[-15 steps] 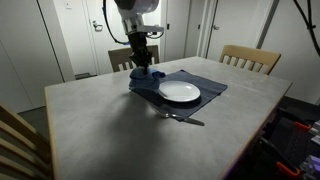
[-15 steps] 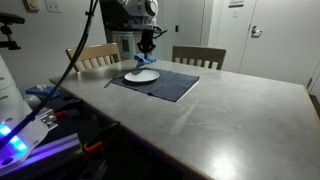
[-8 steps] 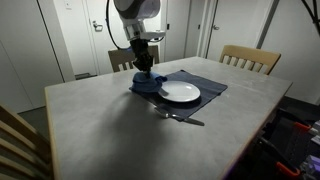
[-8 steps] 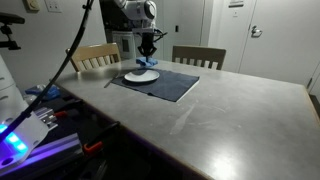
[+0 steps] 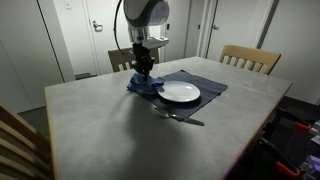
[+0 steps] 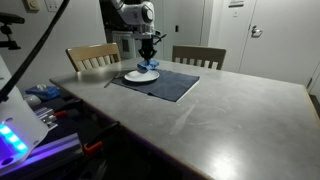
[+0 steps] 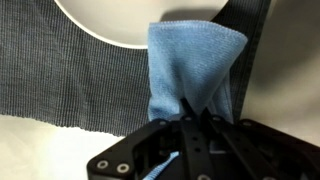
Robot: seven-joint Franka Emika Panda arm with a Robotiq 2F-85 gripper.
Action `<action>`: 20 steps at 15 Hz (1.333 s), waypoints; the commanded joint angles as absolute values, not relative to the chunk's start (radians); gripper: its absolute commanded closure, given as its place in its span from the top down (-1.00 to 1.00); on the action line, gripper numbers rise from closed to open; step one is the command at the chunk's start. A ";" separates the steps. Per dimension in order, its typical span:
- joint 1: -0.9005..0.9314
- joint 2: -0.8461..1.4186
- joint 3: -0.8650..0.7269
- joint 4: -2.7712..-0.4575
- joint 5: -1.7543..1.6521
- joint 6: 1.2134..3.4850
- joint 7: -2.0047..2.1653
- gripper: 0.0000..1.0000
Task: Wipe the white plate with the blue towel
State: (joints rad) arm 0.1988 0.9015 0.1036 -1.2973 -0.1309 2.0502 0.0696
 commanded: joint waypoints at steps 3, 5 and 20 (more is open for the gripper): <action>0.168 0.671 0.089 -1.613 -0.115 2.160 0.042 -0.96; 0.153 0.609 0.093 -1.700 -0.105 2.164 0.033 -0.96; 0.065 0.551 0.135 -2.075 -0.021 2.553 -0.124 -0.96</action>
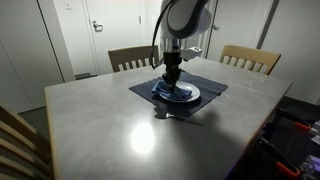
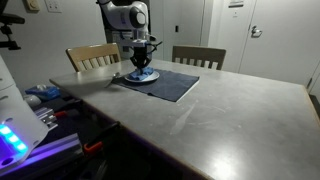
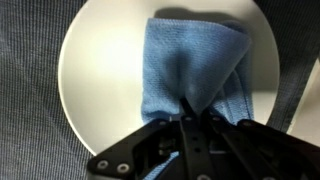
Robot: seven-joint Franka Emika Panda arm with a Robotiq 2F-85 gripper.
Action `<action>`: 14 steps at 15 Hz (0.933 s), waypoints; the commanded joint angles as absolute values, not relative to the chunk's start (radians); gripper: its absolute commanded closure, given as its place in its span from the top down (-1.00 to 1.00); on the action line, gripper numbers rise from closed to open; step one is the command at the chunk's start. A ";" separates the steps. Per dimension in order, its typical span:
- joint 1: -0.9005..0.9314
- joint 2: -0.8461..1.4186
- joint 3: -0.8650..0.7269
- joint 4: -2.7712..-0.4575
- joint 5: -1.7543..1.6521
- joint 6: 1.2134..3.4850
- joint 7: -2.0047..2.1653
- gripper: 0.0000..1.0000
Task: Wipe the white plate with the blue towel
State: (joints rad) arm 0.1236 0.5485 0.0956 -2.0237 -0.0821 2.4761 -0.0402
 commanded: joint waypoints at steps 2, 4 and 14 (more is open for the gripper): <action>0.021 0.556 0.172 -2.085 0.041 2.556 -0.208 -0.96; -0.018 0.557 0.203 -2.085 0.088 2.529 -0.292 -0.96; -0.037 0.561 0.189 -2.078 0.140 2.323 -0.324 -0.96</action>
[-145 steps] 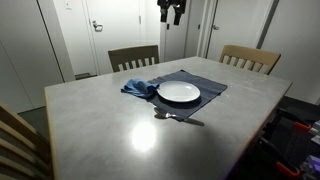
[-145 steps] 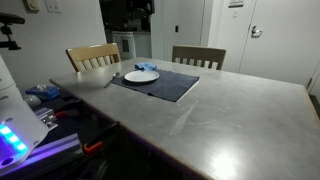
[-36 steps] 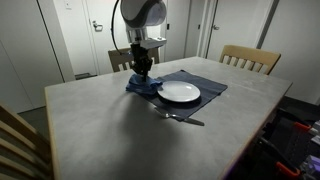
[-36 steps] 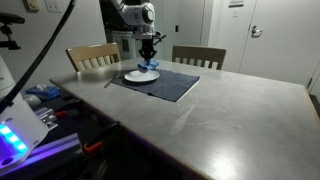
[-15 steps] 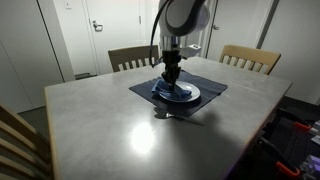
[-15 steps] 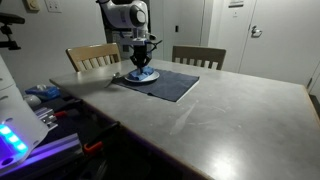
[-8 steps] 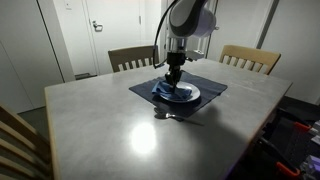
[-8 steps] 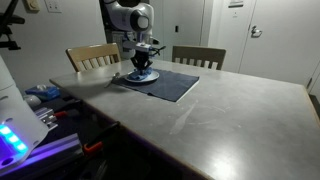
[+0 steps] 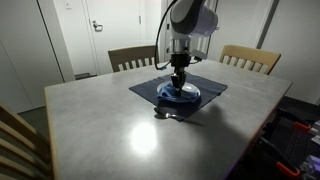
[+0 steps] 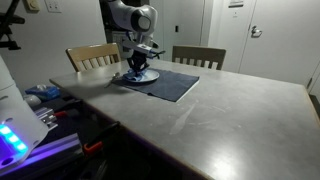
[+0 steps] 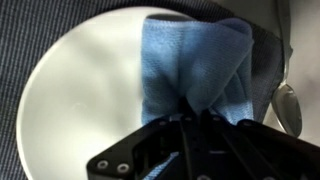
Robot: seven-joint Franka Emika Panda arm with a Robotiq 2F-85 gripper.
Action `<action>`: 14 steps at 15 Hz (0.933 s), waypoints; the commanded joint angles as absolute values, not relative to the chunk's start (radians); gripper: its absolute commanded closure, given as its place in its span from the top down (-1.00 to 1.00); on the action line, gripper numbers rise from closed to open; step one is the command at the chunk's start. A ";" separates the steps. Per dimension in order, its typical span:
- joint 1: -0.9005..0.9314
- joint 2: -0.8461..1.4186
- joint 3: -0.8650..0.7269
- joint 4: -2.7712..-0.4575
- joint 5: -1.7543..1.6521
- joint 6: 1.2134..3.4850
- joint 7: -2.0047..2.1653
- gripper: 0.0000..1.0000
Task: Wipe the white plate with the blue towel
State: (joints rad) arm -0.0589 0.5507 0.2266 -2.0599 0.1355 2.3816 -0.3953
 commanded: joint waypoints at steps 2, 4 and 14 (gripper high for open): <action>-0.018 0.563 0.162 -2.072 0.142 2.296 -0.219 -0.96; -0.004 0.570 0.144 -2.062 0.148 2.257 -0.134 -0.96; 0.002 0.610 0.090 -2.007 0.260 2.256 0.078 -0.96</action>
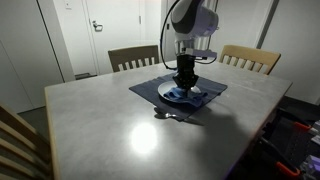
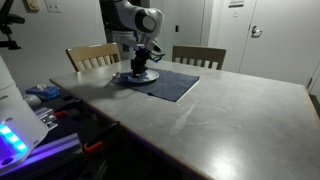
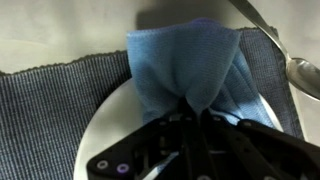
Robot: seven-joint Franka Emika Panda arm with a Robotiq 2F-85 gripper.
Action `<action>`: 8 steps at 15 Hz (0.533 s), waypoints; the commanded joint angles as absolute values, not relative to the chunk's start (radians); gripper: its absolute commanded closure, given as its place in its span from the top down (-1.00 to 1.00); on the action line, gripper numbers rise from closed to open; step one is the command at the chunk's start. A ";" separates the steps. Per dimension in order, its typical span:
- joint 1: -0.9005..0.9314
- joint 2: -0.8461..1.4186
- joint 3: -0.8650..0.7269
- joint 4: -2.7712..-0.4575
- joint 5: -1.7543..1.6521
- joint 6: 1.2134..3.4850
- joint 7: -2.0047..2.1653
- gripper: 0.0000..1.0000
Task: Wipe the white plate with the blue towel
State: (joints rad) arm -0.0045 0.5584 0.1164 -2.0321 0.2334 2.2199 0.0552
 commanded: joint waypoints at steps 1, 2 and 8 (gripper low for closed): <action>0.003 0.611 0.087 -2.004 0.268 2.275 0.082 -0.96; 0.006 0.610 0.083 -2.001 0.271 2.295 0.088 -0.96; 0.021 0.618 0.072 -1.971 0.253 2.404 0.116 -0.96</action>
